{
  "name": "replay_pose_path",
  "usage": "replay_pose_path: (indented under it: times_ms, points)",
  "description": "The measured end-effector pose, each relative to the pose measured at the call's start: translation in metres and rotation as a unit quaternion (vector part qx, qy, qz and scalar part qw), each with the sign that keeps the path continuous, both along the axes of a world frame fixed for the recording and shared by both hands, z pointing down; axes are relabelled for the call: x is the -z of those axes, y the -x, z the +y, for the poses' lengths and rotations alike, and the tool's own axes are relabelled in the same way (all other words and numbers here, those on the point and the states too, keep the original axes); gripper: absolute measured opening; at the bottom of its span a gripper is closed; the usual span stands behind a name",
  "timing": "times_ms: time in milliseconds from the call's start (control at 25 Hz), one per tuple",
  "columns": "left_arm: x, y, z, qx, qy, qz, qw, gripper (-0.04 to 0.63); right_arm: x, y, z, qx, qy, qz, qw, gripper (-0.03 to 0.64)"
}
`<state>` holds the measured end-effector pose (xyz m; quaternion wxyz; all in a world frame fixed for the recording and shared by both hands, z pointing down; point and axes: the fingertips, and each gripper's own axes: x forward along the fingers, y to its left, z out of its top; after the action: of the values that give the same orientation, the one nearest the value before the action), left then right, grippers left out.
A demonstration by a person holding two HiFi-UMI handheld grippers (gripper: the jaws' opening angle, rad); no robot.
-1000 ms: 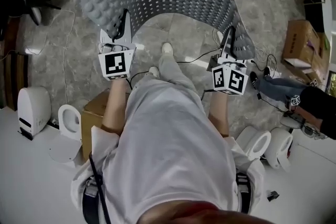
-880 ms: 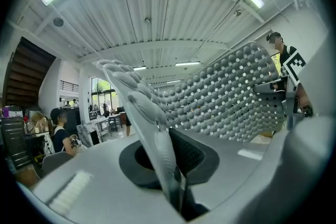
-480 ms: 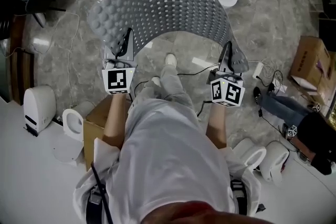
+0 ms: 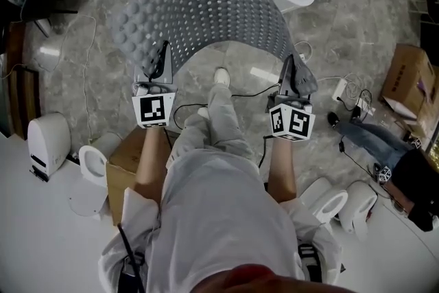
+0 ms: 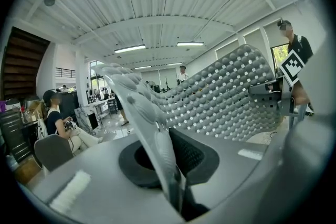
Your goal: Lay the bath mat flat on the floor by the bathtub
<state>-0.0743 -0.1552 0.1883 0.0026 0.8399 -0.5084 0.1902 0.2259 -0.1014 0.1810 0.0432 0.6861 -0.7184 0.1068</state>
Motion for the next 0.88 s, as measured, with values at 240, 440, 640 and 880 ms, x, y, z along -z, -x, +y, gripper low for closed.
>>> replay_pose_path:
  times_ms: [240, 440, 640, 880]
  points:
    - [-0.065, 0.016, 0.015, -0.001, 0.022, 0.0, 0.9998, 0.023, -0.059, 0.01, 0.018, -0.01, 0.015, -0.01, 1.0, 0.018]
    - [-0.126, 0.021, 0.03, 0.001, 0.034, -0.004, 0.9994, 0.023, -0.12, 0.017, 0.028, -0.008, 0.024, -0.015, 1.0, 0.018]
    - [-0.19, 0.018, 0.037, -0.012, 0.045, -0.004, 0.9989, 0.025, -0.186, 0.017, 0.029, -0.012, 0.04, -0.017, 0.999, 0.018]
    - [-0.284, 0.01, 0.028, -0.029, 0.059, -0.02, 0.9976, 0.025, -0.29, -0.001, 0.028, -0.025, 0.077, -0.025, 0.996, 0.018]
